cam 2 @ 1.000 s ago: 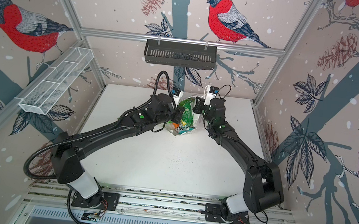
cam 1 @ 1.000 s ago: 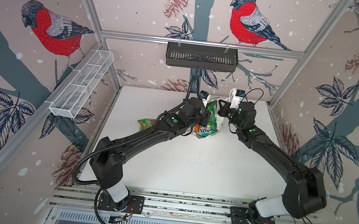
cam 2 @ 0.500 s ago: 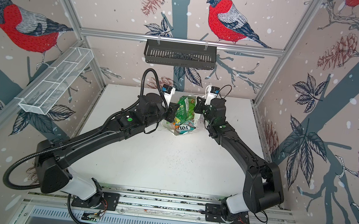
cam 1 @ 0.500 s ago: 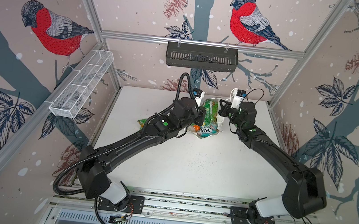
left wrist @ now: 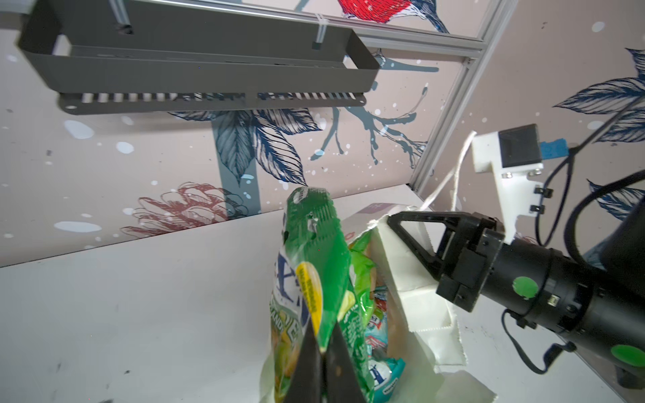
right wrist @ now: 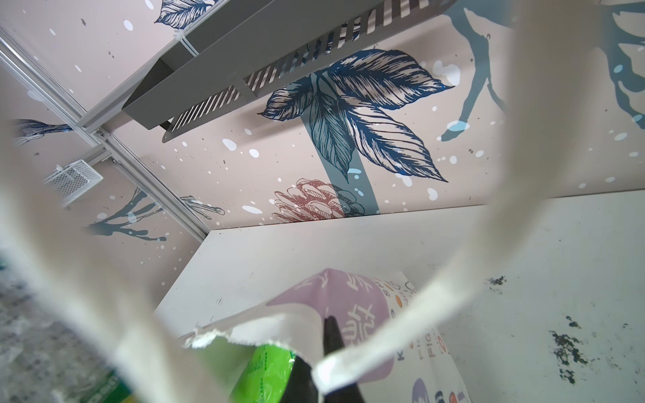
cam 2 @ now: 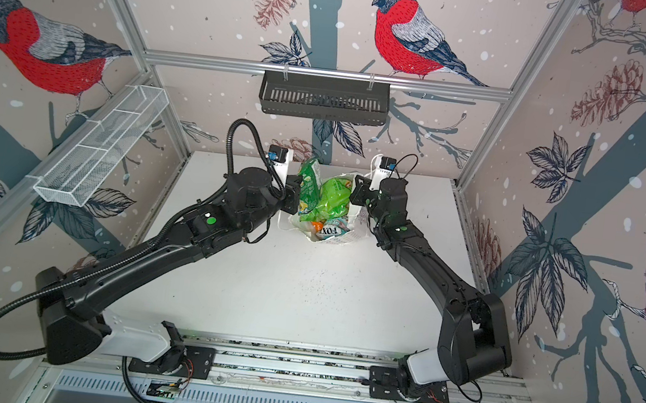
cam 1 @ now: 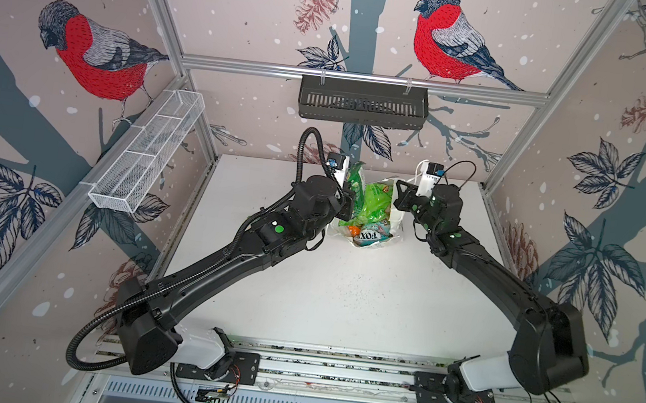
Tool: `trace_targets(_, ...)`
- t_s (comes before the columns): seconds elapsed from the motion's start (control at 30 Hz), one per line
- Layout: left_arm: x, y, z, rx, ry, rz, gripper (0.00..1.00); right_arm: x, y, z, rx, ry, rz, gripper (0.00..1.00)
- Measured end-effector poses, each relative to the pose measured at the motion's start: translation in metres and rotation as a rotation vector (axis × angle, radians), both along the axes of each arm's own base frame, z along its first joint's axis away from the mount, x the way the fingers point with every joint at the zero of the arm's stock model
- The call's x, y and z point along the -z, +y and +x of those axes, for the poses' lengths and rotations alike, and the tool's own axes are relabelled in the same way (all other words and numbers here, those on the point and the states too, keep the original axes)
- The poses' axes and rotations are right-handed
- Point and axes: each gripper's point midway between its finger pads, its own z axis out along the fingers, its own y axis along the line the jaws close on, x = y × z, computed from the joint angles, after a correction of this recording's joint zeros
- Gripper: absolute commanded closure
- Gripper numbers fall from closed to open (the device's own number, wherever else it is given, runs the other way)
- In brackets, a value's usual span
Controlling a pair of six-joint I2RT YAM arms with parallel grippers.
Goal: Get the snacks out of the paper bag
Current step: 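Lift the green FOX's packet out of the bag with the left gripper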
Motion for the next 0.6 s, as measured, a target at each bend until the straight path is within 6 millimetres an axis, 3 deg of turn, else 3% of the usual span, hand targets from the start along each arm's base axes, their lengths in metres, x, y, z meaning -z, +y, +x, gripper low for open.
trace_targets(0.17,-0.012,0.032,0.003,-0.104,-0.042,0.014,1.0,0.0,0.0,0.0,0.0,0.0,0.0,1.0)
trace_targets(0.4,-0.025,0.095,0.011,-0.261,-0.07,-0.001,1.0,-0.001,-0.002,-0.001,0.005,-0.001,0.0,1.0)
trace_targets(0.6,-0.034,0.126,0.008,-0.343,-0.089,-0.005,1.0,0.0,-0.002,-0.001,0.005,0.0,0.0,1.0)
